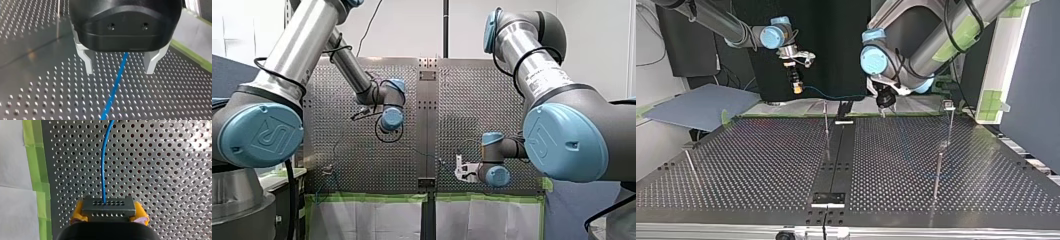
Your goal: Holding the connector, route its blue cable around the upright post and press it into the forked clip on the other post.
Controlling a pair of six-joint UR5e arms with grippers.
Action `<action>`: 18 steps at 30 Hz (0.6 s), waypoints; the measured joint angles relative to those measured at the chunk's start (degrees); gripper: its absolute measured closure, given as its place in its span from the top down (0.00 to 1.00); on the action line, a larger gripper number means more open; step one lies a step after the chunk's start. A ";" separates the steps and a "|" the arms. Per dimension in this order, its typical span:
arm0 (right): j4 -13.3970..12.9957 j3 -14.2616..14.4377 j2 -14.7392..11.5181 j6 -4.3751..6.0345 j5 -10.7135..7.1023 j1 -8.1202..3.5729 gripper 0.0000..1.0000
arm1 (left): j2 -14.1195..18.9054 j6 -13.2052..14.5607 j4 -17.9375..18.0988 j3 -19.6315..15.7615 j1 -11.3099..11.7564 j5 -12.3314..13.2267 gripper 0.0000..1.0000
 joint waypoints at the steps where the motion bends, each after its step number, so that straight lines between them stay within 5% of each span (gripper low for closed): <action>1: 0.00 0.00 0.00 0.00 0.00 0.00 0.00 | 0.00 -0.25 -0.24 0.00 -0.17 0.32 0.98; 18: 0.03 0.02 -0.01 0.00 0.02 0.06 0.00 | -0.12 -7.71 -1.65 -0.63 -2.81 5.67 0.98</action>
